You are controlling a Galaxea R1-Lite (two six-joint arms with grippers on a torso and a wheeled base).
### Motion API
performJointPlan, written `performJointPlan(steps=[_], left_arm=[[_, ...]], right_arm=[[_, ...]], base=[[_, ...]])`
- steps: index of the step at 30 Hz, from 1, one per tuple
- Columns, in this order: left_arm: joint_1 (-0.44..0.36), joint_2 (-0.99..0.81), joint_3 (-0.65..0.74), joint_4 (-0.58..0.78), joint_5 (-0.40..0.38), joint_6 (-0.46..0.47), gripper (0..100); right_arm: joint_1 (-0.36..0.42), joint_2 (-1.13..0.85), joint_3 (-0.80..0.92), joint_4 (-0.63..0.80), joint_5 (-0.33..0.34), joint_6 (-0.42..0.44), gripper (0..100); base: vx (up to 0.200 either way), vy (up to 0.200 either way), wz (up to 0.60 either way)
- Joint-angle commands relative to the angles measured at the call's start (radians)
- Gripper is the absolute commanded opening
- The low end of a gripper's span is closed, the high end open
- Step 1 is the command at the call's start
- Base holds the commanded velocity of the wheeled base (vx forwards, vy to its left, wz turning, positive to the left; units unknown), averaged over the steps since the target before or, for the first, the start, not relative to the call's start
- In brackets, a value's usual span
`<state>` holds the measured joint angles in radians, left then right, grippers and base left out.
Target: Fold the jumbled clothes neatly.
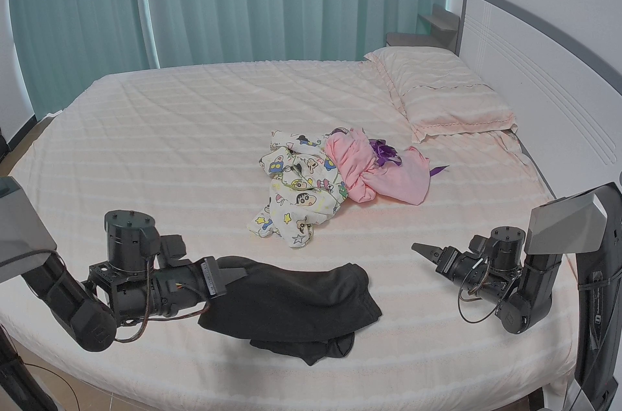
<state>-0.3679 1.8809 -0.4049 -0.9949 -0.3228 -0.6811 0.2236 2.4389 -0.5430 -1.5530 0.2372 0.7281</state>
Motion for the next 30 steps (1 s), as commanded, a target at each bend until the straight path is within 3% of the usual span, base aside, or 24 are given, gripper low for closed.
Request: performJointPlan(steps=[1, 9, 20, 21, 30], left_arm=[[0.161, 0.176, 0.143, -0.143, -0.033, 0.090, 0], [0.219, 0.357, 0.228, -0.288, -0.016, 0.259, 0], [0.230, 0.394, 0.222, -0.291, 0.034, 0.264, 0], [0.230, 0.394, 0.221, -0.291, 0.034, 0.264, 100], [0.276, 0.373, 0.213, -0.303, 0.034, 0.183, 100]], right_arm=[[0.000, 0.006, -0.002, -0.015, 0.001, 0.001, 100], [0.005, 0.011, 0.000, -0.015, 0.001, -0.001, 100], [0.016, 0.026, 0.000, -0.015, -0.001, -0.007, 100], [0.016, 0.026, 0.000, -0.015, -0.001, -0.007, 100], [0.017, 0.023, 0.003, -0.015, -0.001, -0.007, 100]], base=[[0.000, 0.000, 0.00], [0.000, 0.000, 0.00], [0.000, 0.000, 0.00], [0.000, 0.000, 0.00], [0.000, 0.000, 0.00]])
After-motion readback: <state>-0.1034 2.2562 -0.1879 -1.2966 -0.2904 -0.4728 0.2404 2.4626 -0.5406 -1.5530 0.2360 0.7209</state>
